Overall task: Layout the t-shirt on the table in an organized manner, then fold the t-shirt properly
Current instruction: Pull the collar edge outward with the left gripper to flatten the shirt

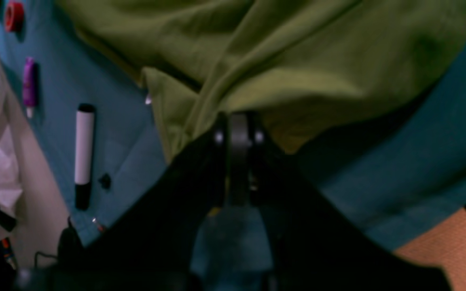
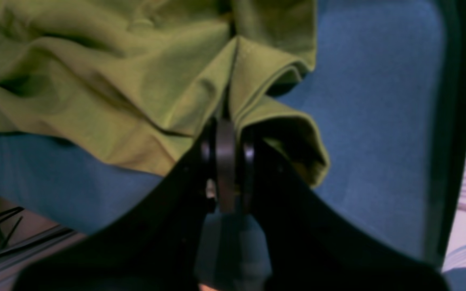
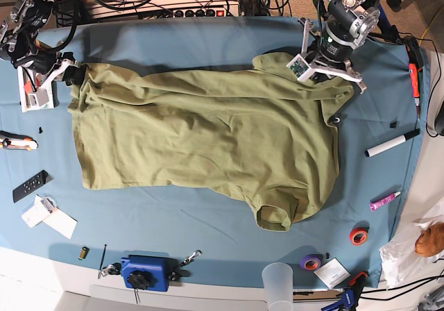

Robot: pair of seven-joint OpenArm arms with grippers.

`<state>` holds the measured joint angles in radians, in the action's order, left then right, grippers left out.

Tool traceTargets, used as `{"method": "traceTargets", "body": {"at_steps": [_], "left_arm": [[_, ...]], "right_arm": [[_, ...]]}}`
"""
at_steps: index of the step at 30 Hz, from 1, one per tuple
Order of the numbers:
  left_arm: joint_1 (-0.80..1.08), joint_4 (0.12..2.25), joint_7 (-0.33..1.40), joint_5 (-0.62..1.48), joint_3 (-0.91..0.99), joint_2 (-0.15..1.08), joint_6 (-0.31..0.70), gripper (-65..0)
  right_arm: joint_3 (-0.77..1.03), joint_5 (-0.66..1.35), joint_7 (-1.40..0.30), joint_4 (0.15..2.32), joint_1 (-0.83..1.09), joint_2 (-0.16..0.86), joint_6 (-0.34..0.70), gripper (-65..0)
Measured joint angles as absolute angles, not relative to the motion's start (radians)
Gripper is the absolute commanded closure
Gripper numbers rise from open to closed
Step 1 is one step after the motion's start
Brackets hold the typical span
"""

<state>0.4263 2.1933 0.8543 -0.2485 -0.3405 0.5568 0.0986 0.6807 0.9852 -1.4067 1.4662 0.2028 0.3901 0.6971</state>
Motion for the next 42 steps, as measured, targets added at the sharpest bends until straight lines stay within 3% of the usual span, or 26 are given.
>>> {"method": "traceTargets", "body": {"at_steps": [4, 8, 14, 20, 27, 31, 42], "left_arm": [[0.427, 2.193, 1.013, -0.261, -0.341, 0.557, -0.010, 0.0], [0.438, 2.202, 1.102, -0.326, -0.341, 0.557, -0.044, 0.0], [0.501, 2.246, 1.089, -0.236, -0.341, 0.557, 0.057, 0.0], [0.549, 2.347, 1.118, -0.358, -0.340, 0.558, 0.013, 0.0], [0.596, 2.339, 1.094, -0.196, -0.340, 0.557, 0.083, 0.0], [0.636, 2.339, 1.110, -0.253, -0.340, 0.558, 0.049, 0.0], [0.664, 2.339, 1.131, -0.301, -0.339, 0.557, 0.049, 0.0]], "right_arm": [[0.681, 0.986, -1.406, 1.466, 0.203, 0.390, 0.697, 0.0], [0.681, 1.026, -1.406, 1.466, 0.203, 0.390, 0.697, 0.0], [0.681, 1.045, -1.410, 1.466, 0.203, 0.390, 0.697, 0.0], [0.681, 1.046, -1.410, 1.466, 0.203, 0.390, 0.697, 0.0], [0.714, 1.096, -1.411, 1.466, 0.208, 0.390, 0.697, 0.0], [0.767, 1.230, -1.410, 1.466, 0.244, 0.390, 0.697, 0.0], [0.839, 1.232, -1.413, 1.466, 0.326, 0.388, 0.697, 0.0]]}}
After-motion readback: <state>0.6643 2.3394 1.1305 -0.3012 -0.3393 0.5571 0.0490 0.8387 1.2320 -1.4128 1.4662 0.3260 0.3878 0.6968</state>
